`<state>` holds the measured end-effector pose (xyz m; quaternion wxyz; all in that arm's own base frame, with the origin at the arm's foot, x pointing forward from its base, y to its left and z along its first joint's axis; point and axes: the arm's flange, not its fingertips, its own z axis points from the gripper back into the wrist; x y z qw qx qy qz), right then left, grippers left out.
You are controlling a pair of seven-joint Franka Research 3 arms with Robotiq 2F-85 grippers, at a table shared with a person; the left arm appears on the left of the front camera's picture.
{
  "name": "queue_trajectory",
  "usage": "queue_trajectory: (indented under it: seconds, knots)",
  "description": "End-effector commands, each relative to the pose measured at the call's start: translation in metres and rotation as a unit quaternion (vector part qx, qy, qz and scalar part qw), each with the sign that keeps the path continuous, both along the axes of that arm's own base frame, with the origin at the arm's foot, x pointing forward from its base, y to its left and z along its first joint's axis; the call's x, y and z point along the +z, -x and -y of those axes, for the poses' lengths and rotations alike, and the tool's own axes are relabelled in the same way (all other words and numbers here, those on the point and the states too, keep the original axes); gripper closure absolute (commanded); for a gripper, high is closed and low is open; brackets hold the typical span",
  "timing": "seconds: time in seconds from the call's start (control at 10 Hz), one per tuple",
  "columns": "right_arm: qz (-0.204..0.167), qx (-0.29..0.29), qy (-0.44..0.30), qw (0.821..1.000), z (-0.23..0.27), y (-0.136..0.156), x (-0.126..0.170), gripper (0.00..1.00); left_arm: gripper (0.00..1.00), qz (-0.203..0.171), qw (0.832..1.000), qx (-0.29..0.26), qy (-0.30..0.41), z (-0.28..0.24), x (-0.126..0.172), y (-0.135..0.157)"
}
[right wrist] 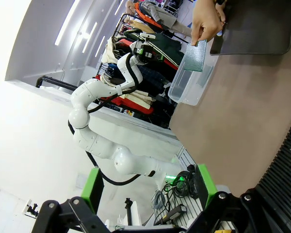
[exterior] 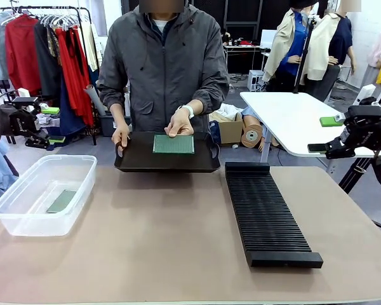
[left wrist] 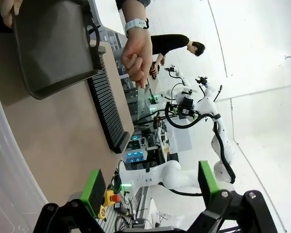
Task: Sort PCBs into racks and boxes based on the side picked up.
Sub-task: Pick up the Blank PCB handed by the Human.
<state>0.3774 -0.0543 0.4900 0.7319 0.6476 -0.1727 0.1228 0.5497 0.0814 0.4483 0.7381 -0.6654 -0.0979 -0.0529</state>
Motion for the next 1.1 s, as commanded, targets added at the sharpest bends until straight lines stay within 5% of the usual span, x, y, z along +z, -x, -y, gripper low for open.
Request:
queue_trajectory:
  seconds: [0.0,0.3,1.0]
  knots:
    - [0.005,-0.001,-0.003,1.0,-0.001,0.0,0.002,0.0,0.0,-0.003,1.0,-0.003,0.003,-0.001,0.001,0.002]
    - [0.0,0.0,0.0,1.0,0.0,0.0,0.0,0.0,0.0,-0.003,1.0,-0.003,0.003,-0.001,0.001,0.002]
    - [-0.018,0.015,-0.04,0.999,-0.058,-0.019,-0.066,0.0,0.0,-0.003,1.0,-0.003,0.003,-0.001,0.001,0.002]
